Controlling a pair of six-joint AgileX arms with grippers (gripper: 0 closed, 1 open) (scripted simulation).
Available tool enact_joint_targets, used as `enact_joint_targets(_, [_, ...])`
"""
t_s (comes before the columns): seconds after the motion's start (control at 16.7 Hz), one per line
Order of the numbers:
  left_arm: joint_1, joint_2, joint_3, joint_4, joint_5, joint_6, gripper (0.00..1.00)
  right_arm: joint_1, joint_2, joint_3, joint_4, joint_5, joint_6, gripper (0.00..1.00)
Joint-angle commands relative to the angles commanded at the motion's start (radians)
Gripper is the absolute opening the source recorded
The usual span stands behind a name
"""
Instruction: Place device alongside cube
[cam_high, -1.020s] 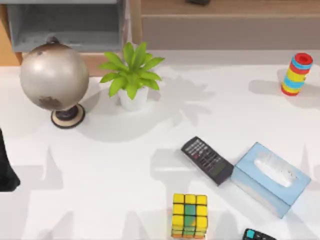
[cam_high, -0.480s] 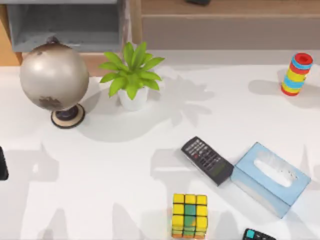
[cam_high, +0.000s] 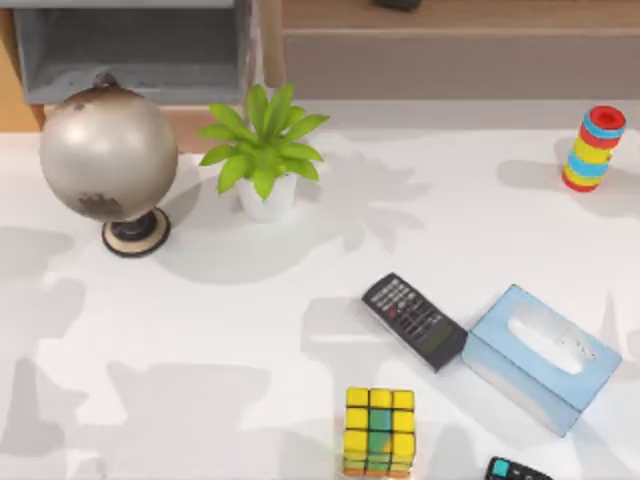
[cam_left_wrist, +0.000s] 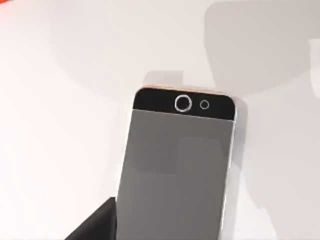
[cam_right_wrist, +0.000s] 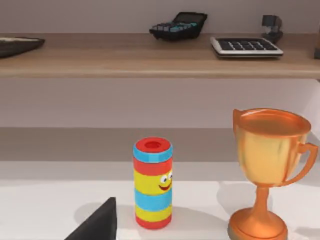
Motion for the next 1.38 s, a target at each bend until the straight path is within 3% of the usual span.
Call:
enact_joint_targets(0.3, [0.079,0.430,0.271,-0.205,0.000,0.137,1.00,0.000,0.000,0.000,0.000,0.000,0.000,1.00])
enact_joint_targets(0.6, [0.130,0.704,0.446,-0.340,-0.001,0.226,1.00,0.000,0.000,0.000,0.000,0.000,0.000,1.00])
enact_joint_targets(1.08, [0.136,0.752,0.473,-0.360,-0.001,0.241,1.00,0.000,0.000,0.000,0.000,0.000,0.000,1.00])
enact_joint_targets(1.38, [0.140,0.814,0.414,-0.235,0.000,0.244,1.00,0.000,0.000,0.000,0.000,0.000,0.000,1.00])
